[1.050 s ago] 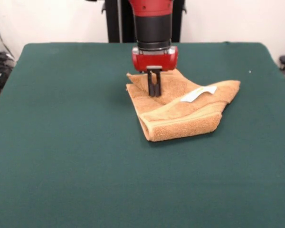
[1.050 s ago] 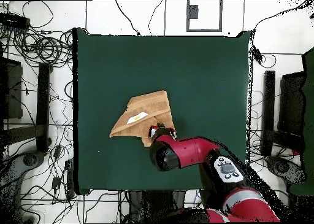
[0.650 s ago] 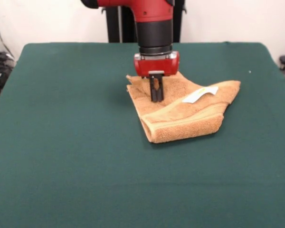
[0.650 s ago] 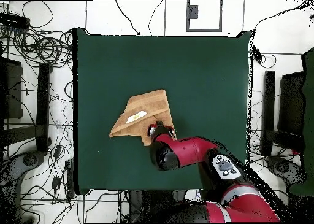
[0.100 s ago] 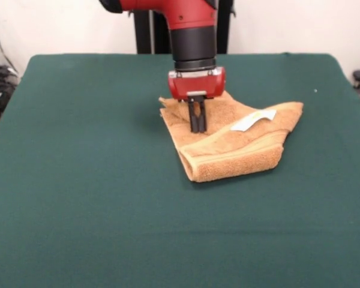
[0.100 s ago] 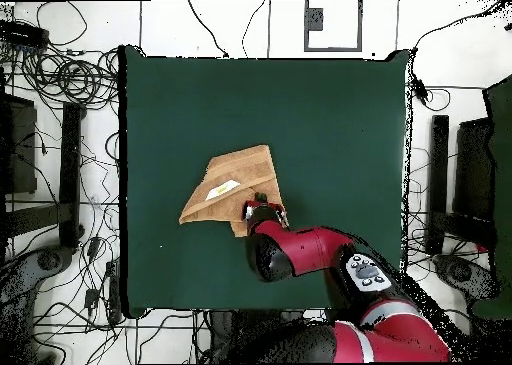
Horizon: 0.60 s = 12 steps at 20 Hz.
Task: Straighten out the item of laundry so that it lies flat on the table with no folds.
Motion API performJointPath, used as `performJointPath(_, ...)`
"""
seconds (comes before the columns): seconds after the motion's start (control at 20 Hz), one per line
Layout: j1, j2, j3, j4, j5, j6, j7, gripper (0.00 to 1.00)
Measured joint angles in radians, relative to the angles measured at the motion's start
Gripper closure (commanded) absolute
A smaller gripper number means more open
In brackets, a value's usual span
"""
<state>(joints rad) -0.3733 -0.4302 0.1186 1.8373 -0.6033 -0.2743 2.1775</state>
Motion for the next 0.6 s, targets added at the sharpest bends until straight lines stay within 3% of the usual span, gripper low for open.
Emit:
performJointPath(0.2, -0.002, 0.019, 0.001, -0.002, -0.001, -0.074, 0.000, 1.00)
performJointPath(0.6, -0.038, 0.044, 0.031, -0.017, -0.046, -0.096, 0.000, 1.00)
